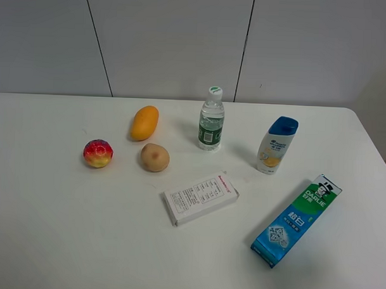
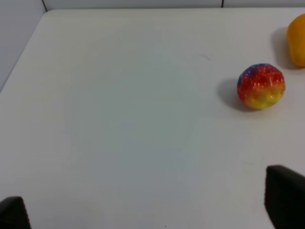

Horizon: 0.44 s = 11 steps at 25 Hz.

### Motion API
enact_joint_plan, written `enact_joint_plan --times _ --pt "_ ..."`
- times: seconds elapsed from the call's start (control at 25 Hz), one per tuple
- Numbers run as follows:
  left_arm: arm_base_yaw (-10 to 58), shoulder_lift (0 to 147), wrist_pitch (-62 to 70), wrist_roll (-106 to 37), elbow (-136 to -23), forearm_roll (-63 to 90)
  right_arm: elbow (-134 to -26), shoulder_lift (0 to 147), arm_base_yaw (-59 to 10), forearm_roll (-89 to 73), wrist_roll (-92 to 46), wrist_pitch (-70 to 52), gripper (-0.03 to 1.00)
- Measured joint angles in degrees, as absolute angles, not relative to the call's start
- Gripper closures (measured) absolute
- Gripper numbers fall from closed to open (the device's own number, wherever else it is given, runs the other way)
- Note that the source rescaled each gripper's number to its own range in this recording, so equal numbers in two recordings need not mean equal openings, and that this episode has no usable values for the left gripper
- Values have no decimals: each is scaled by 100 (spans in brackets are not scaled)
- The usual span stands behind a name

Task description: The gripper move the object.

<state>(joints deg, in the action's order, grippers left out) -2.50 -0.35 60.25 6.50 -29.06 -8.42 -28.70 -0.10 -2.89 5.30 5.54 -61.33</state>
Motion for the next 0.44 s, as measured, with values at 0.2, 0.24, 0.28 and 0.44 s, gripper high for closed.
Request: enact_joint_plan --times 0.2,0.24,0.28,0.44 --pt "-250 -35 6025 650 -2906 -842 -2870 -10 -289 530 554 -6133 -3" --pt "-250 -35 6025 650 -2906 -842 -2870 -10 -289 530 554 -6133 -3" --pt "-250 -35 6025 650 -2906 -842 -2870 -10 -289 530 554 -6133 -3" --pt "-250 -35 6025 650 -2906 -842 -2870 -10 -289 530 554 -6133 -3"
